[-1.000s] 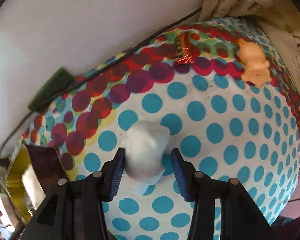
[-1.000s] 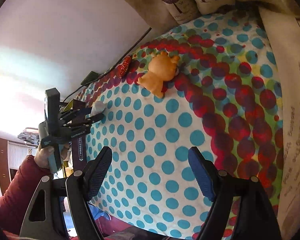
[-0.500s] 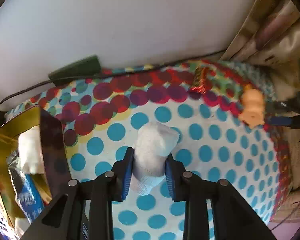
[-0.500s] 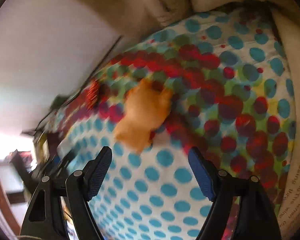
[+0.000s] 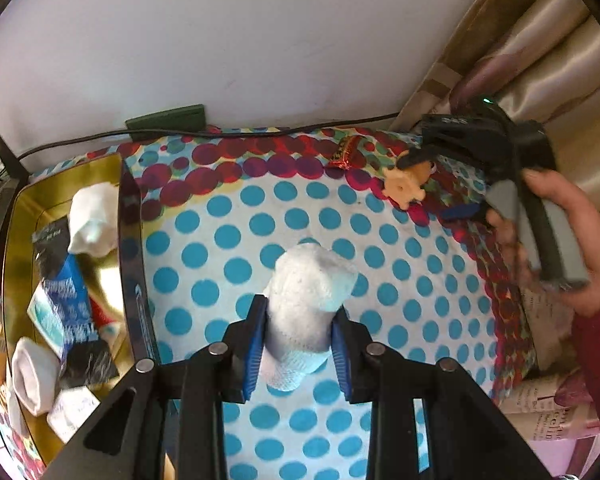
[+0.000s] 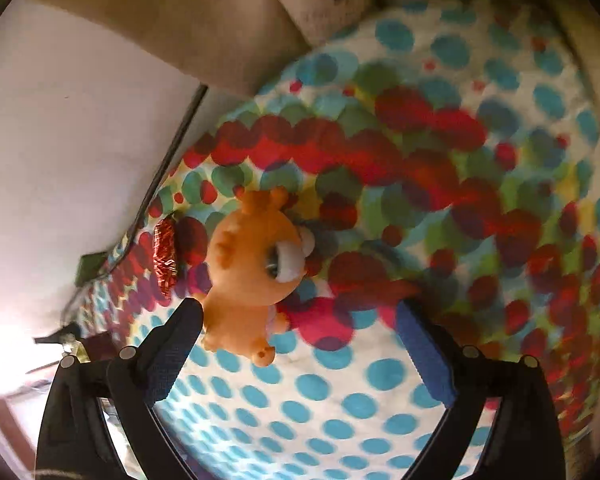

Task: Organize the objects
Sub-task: 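Grasp the orange toy figure with the right gripper, then carry the sock into the tray with the left gripper while the right drops the orange toy there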

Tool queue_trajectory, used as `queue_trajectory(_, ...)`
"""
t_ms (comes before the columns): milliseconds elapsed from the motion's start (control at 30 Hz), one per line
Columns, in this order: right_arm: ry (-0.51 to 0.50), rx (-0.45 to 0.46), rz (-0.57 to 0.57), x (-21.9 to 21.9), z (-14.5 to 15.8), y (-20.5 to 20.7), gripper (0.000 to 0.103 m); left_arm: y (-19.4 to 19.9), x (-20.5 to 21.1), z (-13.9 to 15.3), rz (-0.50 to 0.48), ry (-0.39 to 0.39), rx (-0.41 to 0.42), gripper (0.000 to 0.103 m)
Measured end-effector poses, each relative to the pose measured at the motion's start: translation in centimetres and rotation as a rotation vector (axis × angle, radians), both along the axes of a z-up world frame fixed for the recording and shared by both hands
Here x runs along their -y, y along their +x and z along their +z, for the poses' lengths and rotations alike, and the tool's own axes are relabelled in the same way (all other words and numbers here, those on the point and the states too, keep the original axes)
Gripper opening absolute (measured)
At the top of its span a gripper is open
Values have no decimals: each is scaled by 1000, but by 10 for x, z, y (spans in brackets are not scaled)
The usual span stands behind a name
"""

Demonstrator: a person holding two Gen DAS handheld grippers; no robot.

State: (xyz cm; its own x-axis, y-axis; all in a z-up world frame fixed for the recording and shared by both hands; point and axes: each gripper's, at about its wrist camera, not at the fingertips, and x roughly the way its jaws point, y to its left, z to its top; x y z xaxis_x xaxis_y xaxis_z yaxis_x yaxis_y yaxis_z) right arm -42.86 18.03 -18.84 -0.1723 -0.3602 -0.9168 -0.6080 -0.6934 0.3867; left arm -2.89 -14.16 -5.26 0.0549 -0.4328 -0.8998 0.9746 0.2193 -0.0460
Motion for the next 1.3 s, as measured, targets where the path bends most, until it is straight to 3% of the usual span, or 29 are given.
queue_trajectory(167,105,31,16,12,1,-16,100,-3,-12,10,4,4,-4,30)
queue_trajectory(300,187,42,30,23,1,-25,95,-3,-20,16,17,-6,-13,30)
queue_trajectory(367,241,18,74,32,5,-30,79,-1,-25,19,30,-11,-17,31)
queue_trajectory(400,271,6,99,37,9,-33,55,0,-27,20,35,-11,-20,31)
queue_trajectory(433,288,-4,119,40,11,-35,49,2,-30,21,42,-10,-25,32)
queue_trajectory(533,292,-18,135,40,11,-33,45,7,-39,25,69,-18,-35,32)
queue_trajectory(633,246,-52,125,30,11,-25,41,13,-47,30,93,-28,-40,32)
queue_trajectory(900,-16,-129,0,-23,21,21,40,27,-67,49,146,-58,-6,32)
queue_trajectory(1067,-28,-170,11,-51,53,57,41,43,-93,56,208,-61,30,32)
queue_trajectory(1167,-47,-206,74,-31,74,65,41,58,-111,53,269,-46,55,32)
queue_trajectory(1300,-122,-264,222,45,94,56,41,78,-128,45,333,-25,70,32)
